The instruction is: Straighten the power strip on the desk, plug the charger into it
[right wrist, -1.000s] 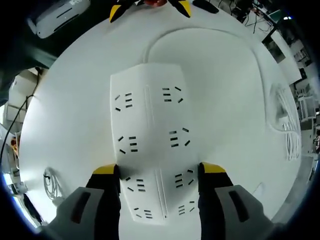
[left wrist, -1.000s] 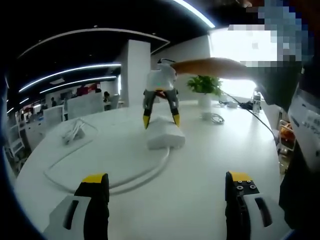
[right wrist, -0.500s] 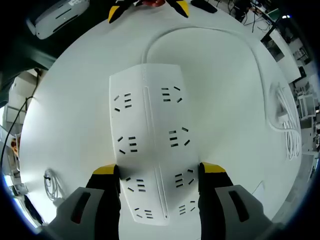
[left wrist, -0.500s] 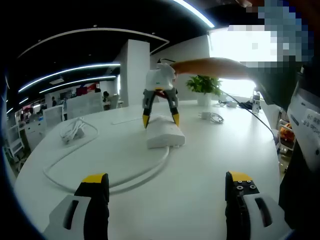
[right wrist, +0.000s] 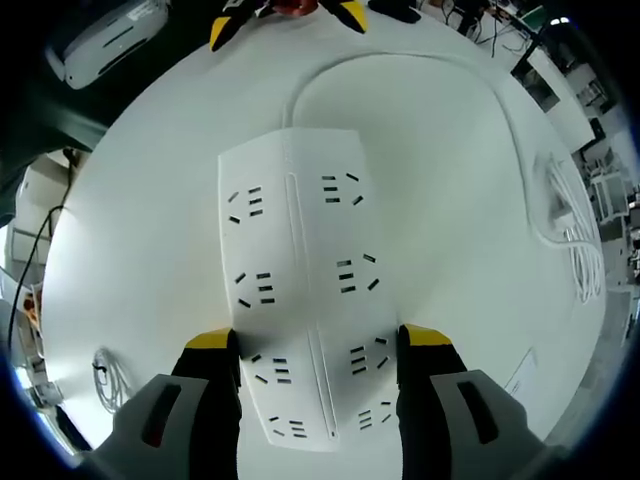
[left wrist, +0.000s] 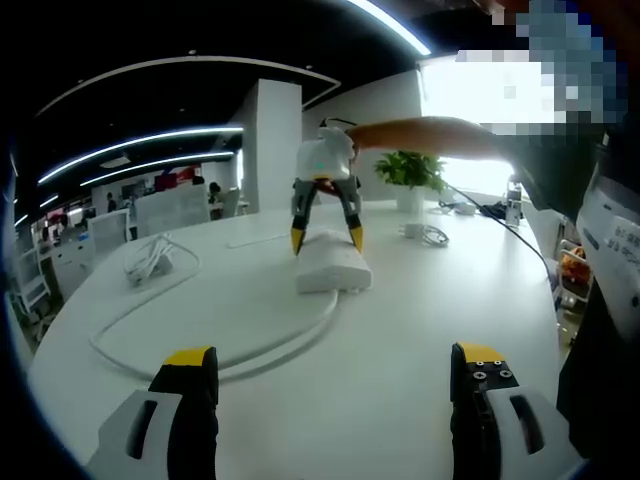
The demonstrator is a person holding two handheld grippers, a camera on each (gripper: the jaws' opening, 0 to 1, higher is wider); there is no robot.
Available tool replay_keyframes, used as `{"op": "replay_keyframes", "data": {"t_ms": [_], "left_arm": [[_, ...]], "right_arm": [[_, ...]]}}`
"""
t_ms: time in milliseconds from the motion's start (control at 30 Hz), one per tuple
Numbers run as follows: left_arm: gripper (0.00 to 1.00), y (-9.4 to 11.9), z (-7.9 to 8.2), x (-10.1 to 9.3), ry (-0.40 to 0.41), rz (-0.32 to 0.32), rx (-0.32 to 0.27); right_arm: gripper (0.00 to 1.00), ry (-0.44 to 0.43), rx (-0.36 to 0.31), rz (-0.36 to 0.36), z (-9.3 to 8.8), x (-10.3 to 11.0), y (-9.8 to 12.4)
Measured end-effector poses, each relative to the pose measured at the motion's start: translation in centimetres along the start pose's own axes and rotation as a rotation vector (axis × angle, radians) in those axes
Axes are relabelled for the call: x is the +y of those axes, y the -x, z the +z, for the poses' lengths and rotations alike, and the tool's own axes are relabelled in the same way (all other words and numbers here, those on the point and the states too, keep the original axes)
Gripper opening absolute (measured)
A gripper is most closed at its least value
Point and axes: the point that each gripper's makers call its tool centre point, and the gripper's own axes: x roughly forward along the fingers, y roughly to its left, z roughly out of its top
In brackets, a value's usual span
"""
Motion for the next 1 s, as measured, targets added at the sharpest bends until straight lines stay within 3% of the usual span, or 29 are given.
{"op": "replay_keyframes", "data": {"t_ms": [1000], "left_arm": [[1.00,0.11,-0.30,-0.14,0.002,-0.004,0.004]], "right_arm": [[0.61,-0.138,-0.021,-0.029,-0.36,0.18,0.06]]}}
